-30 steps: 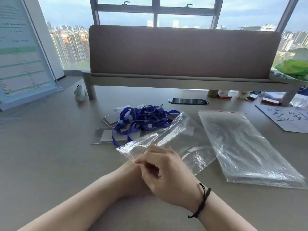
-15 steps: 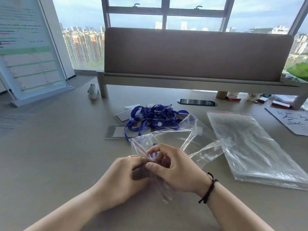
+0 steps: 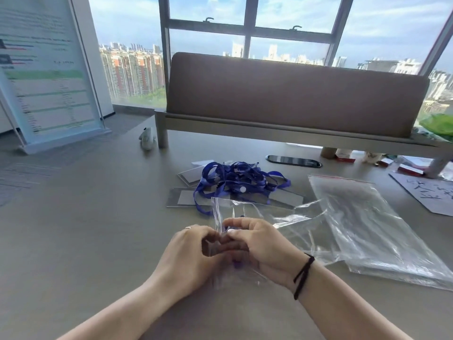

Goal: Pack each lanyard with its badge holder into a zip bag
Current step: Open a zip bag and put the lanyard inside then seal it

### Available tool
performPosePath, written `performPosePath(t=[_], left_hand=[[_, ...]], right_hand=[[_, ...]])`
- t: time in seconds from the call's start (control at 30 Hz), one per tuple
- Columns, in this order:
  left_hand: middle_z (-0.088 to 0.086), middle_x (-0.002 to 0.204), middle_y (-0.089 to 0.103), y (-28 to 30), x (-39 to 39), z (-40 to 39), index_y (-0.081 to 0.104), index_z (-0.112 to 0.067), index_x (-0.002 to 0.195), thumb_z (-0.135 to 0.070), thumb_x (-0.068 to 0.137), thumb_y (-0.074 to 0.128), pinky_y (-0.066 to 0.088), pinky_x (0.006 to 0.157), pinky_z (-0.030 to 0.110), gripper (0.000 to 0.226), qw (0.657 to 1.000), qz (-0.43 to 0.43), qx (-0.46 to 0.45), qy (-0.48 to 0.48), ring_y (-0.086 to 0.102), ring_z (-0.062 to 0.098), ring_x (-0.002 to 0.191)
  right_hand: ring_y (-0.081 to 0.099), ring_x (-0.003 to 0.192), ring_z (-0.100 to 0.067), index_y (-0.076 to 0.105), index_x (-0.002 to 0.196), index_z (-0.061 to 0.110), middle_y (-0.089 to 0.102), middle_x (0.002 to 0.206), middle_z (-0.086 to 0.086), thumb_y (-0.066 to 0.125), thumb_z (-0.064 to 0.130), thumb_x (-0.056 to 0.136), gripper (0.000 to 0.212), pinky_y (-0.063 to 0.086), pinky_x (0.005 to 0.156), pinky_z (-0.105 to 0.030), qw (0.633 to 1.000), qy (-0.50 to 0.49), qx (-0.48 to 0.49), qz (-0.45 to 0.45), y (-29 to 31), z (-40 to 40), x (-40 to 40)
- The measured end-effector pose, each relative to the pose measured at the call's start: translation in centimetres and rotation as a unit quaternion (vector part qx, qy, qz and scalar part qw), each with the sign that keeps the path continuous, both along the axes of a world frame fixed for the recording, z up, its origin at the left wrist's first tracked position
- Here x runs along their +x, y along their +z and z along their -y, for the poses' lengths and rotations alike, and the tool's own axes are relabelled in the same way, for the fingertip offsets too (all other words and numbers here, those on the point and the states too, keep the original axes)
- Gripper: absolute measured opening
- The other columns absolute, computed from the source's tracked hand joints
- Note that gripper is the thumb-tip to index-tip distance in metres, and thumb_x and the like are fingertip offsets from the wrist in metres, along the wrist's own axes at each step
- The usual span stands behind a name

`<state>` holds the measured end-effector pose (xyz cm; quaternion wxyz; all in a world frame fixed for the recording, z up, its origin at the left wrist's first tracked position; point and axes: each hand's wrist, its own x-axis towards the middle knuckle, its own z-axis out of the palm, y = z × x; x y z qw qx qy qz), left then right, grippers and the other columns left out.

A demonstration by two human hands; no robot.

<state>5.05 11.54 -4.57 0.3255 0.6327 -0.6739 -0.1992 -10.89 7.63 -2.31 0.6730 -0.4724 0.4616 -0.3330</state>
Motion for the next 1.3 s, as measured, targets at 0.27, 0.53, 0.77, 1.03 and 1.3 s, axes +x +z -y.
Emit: performPosePath(t=[0.27, 0.53, 0.77, 1.03, 1.3], left_hand=[[-0.014, 0.078, 0.068, -0.1, 1.5, 0.7, 0.063, -0.041, 0.12, -0.034, 0.076, 0.083, 0.048, 0.069, 0.012, 0.049, 0.997, -0.011, 0.069, -0.022, 0.061, -0.003, 0.068], [-0.015, 0.076, 0.061, -0.6, 4.1, 1.9, 0.07, -0.055, 0.081, -0.048, 0.074, 0.076, 0.048, 0.072, 0.024, 0.011, 0.998, 0.041, 0.036, 0.032, 0.058, 0.003, 0.076], [-0.004, 0.072, 0.071, -0.1, 4.2, 2.3, 0.071, -0.03, 0.082, -0.025, 0.084, 0.078, 0.047, 0.065, 0.026, 0.009, 0.99, -0.129, 0.048, 0.022, 0.06, 0.011, 0.062], [0.013, 0.079, 0.075, 4.8, 3.6, 2.2, 0.062, -0.013, 0.108, 0.0, 0.076, 0.075, 0.062, 0.063, 0.028, 0.037, 0.873, -0.485, 0.02, 0.049, 0.071, 0.021, 0.064], [0.015, 0.099, 0.074, 3.8, 2.3, 1.5, 0.079, -0.009, 0.101, -0.027, 0.074, 0.076, 0.06, 0.073, 0.032, 0.032, 0.869, -0.465, 0.16, -0.055, 0.066, 0.023, 0.077]], right_hand=[[0.059, 0.101, -0.01, 0.06, 0.129, 0.023, 0.064, 0.106, 0.011, 0.069, 0.044, 0.087, 0.048, 0.049, 0.092, -0.03, 0.821, 0.04, -0.347, -0.452, 2.4, 6.4, -0.3], [0.058, 0.063, -0.013, 0.07, 0.079, 0.005, 0.07, 0.076, -0.012, 0.074, 0.028, 0.088, 0.025, 0.053, 0.067, -0.03, 0.886, 0.11, -0.264, -0.365, 1.1, 9.2, 0.5], [0.069, 0.064, -0.019, 0.062, 0.091, 0.009, 0.076, 0.082, -0.009, 0.059, 0.022, 0.099, 0.016, 0.057, 0.072, -0.041, 0.923, 0.017, -0.3, -0.239, 2.3, 7.6, -0.8], [0.053, 0.051, -0.018, 0.064, 0.091, 0.009, 0.076, 0.077, -0.012, 0.06, 0.017, 0.098, 0.011, 0.043, 0.045, -0.026, 0.958, -0.098, -0.264, -0.048, 5.7, 6.3, -2.5], [0.05, 0.042, -0.014, 0.064, 0.095, 0.007, 0.077, 0.088, -0.011, 0.061, 0.015, 0.097, 0.01, 0.034, 0.035, -0.02, 0.958, -0.168, -0.198, 0.119, 7.0, 5.0, -2.1]])
